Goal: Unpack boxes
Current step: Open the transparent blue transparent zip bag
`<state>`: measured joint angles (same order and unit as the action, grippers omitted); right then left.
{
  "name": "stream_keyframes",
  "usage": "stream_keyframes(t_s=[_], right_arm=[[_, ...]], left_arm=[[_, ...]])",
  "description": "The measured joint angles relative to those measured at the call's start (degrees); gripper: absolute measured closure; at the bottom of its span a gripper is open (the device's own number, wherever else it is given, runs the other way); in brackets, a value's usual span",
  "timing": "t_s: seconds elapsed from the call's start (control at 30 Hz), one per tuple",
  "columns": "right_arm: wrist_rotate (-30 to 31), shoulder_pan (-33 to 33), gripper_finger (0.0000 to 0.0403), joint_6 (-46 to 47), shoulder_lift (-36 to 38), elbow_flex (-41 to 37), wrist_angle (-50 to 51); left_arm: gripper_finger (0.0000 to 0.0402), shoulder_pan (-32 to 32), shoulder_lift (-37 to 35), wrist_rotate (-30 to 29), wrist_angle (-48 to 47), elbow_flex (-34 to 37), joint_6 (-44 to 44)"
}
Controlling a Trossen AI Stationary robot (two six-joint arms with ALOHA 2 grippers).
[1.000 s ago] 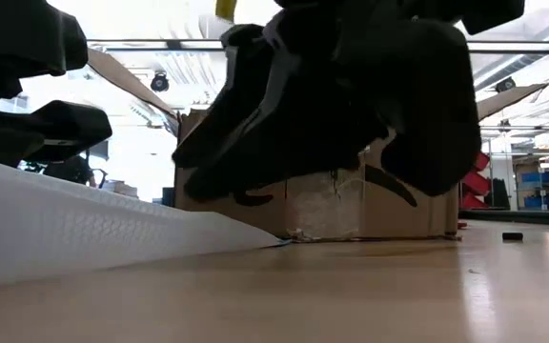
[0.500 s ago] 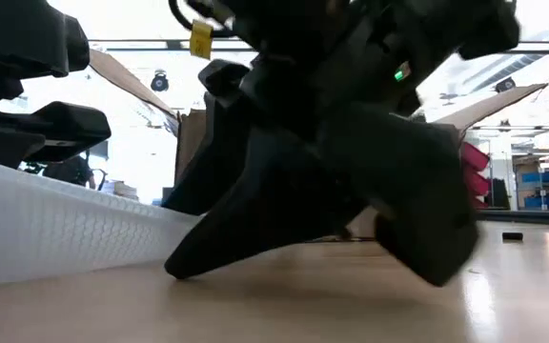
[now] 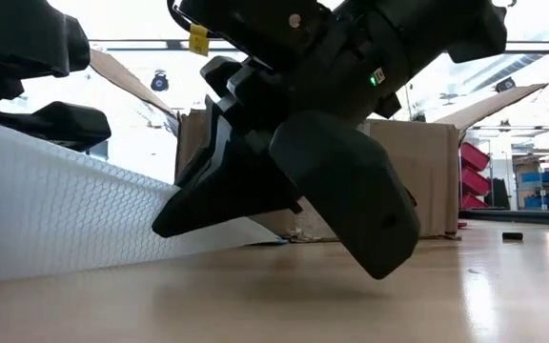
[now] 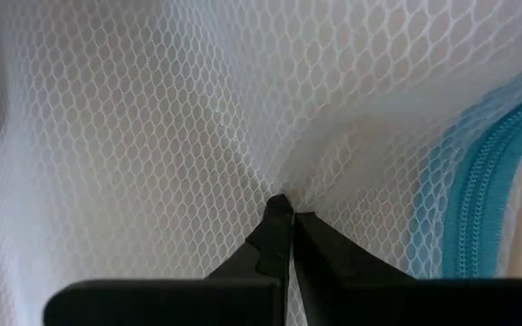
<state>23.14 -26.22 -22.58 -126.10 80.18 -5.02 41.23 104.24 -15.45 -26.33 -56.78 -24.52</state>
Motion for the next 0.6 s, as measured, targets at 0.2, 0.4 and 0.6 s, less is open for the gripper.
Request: stream_keyframes(t_s=[0.2, 0.4, 0.6], right_arm=[[0.02, -0.16, 0.0401, 0.41, 0.9, 0.0, -0.85], [-0.51, -1.04, 0.0403, 3.46, 5.49, 0.0, -1.77], [-0.55, -2.97, 0.0403, 4.56, 11.85, 0.0, -1.41]], left_arm=[[0.0401, -0.03, -2.57, 0.75, -2.1, -0.38, 0.01], [0.0401, 0.0, -10.68, 2.95, -5.25, -2.17, -3.25], [0.0401, 0.46, -21.12, 2.51, -5.67, -4.37, -7.96]])
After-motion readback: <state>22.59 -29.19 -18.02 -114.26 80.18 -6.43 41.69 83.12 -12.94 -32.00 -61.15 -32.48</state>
